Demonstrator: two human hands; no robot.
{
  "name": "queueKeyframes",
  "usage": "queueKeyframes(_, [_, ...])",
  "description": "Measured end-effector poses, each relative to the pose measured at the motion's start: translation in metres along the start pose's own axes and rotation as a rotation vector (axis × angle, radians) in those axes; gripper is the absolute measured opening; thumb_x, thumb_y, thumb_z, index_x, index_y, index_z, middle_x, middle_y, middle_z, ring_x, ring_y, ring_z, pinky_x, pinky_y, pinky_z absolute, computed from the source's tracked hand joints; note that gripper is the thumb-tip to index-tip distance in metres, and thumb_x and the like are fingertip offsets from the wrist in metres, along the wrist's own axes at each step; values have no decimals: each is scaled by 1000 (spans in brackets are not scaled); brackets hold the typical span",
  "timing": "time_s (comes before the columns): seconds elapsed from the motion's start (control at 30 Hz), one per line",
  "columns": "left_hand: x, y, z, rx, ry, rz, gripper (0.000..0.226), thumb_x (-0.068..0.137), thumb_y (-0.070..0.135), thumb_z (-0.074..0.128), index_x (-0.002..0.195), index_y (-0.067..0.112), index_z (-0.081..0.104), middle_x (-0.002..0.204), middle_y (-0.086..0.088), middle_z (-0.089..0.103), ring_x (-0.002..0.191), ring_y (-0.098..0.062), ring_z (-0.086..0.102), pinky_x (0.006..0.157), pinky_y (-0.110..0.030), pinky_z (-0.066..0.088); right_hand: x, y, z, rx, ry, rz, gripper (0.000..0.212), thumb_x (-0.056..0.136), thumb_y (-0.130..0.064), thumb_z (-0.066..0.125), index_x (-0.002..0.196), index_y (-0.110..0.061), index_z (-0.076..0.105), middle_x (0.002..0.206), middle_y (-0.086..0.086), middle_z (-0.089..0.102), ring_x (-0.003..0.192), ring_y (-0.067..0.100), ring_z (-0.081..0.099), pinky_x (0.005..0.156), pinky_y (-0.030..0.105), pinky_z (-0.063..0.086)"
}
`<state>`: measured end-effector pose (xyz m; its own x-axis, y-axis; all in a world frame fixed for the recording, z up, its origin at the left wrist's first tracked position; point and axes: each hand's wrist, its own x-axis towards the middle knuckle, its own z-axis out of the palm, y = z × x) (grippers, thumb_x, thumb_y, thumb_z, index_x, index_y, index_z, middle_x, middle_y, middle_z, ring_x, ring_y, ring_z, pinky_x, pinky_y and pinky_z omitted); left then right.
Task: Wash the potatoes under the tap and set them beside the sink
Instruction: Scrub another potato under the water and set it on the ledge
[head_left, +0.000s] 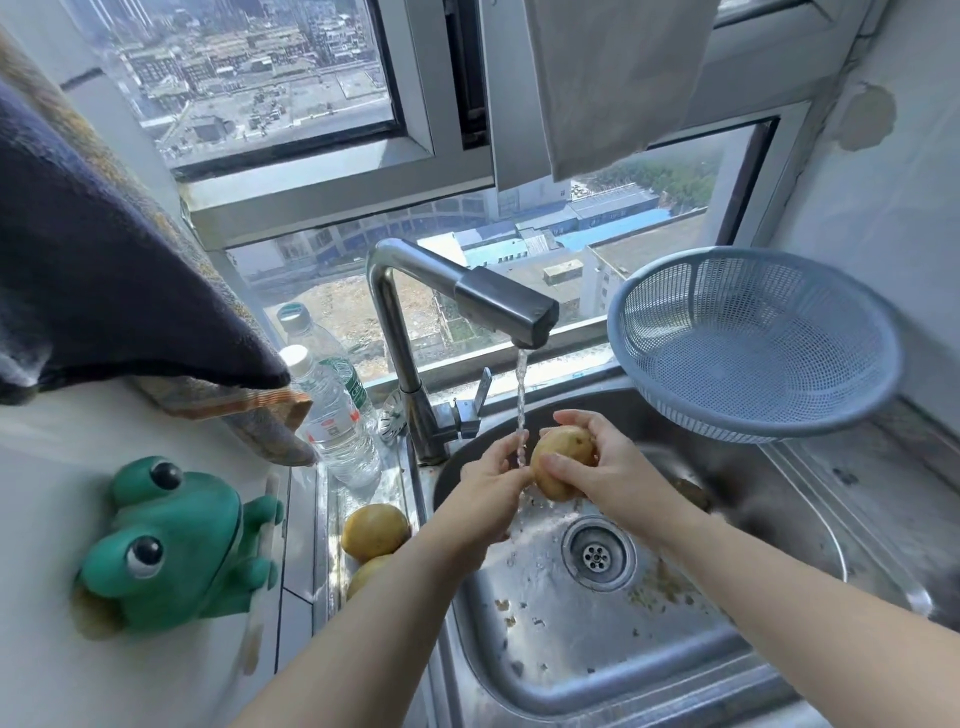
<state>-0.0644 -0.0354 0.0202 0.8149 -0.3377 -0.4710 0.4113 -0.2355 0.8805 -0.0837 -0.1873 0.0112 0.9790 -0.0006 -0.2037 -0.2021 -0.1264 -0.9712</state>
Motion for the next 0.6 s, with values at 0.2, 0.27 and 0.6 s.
queueKeyframes(0.2, [-12, 4, 7, -520, -82, -171, 36, 99, 39, 43, 118, 17, 65, 112, -12, 66, 99, -27, 63, 79, -50, 57, -4, -7, 17, -128, -73, -115, 35, 83, -25, 71, 113, -27, 55, 100, 0, 65, 91, 14, 66, 81, 27, 57])
queueKeyframes(0.27, [-12, 2, 10, -689, -80, -214, 41, 101, 38, 37, 114, 10, 65, 105, -14, 69, 91, -26, 68, 71, -44, 60, -4, -5, 26, -154, -74, -139, 29, 87, -29, 65, 113, -27, 53, 99, -4, 64, 91, 9, 64, 81, 17, 52])
queueKeyframes(0.6, [-8, -2, 10, -731, 131, -110, 36, 103, 32, 35, 122, 15, 61, 122, -9, 66, 115, -20, 60, 77, -36, 55, 10, -12, 60, 8, 101, -54, 28, 98, -31, 42, 94, -13, 63, 94, 5, 65, 93, 19, 61, 89, 38, 49])
